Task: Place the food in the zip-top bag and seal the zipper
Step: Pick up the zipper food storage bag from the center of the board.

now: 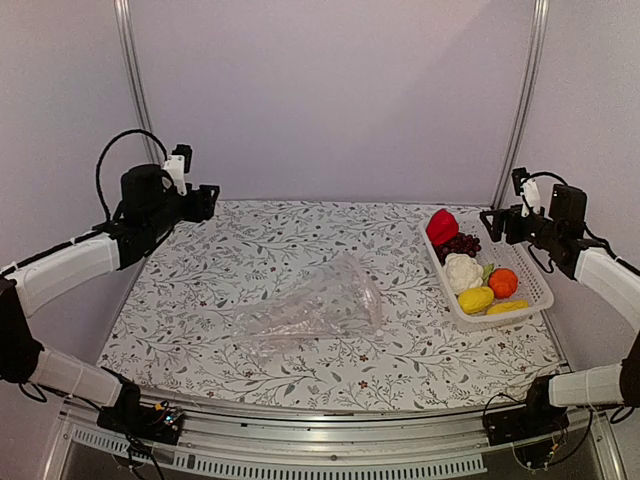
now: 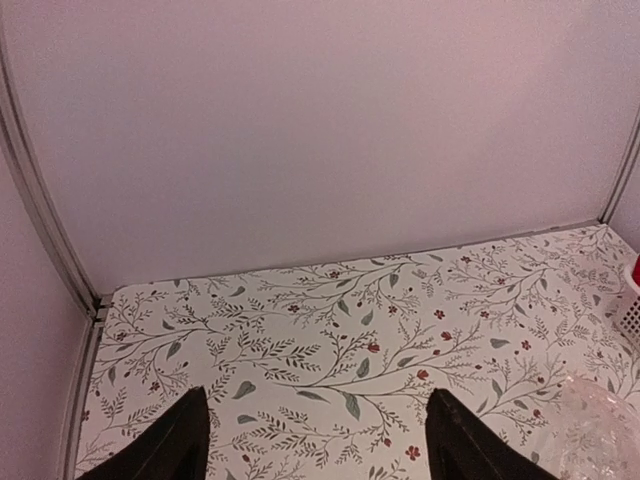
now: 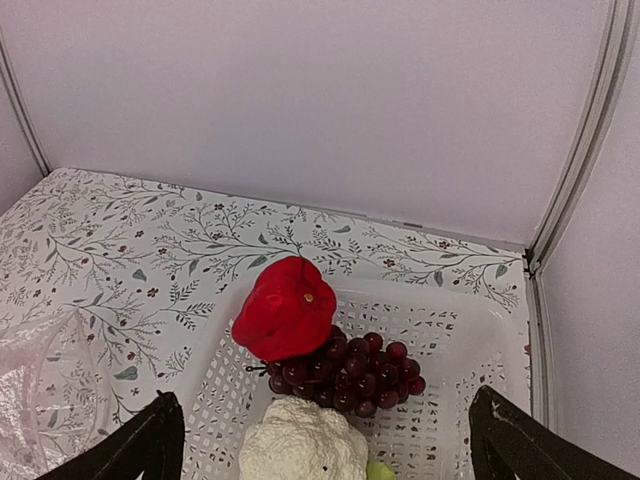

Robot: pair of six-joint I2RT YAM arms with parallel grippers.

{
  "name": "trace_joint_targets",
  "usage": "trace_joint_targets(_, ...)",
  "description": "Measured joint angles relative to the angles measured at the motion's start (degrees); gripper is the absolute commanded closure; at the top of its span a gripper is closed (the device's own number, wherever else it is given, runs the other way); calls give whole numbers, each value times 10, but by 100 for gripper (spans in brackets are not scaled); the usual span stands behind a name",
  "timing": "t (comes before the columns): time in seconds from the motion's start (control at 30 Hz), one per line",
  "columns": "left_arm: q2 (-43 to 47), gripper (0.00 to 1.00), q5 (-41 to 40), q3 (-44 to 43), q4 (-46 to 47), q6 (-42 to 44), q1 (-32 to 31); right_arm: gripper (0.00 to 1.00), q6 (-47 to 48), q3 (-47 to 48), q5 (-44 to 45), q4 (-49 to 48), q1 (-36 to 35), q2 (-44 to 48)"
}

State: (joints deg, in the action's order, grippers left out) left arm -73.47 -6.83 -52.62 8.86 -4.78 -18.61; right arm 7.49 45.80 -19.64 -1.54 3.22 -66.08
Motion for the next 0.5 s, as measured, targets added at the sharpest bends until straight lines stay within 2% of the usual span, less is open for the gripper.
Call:
trace_joint_targets(0.2,-22,34,39,0,14,-4,-32,2,28,-21,-38,1,6,8)
trace_joint_targets(0.37,-43,35,64,-3,10,5,-95,11,71,-36,-97,11,7,13)
trace_joint_targets(0.5,-74,35,50,-31,-19,14,-180,21,101,-30,-144,35,-4,10)
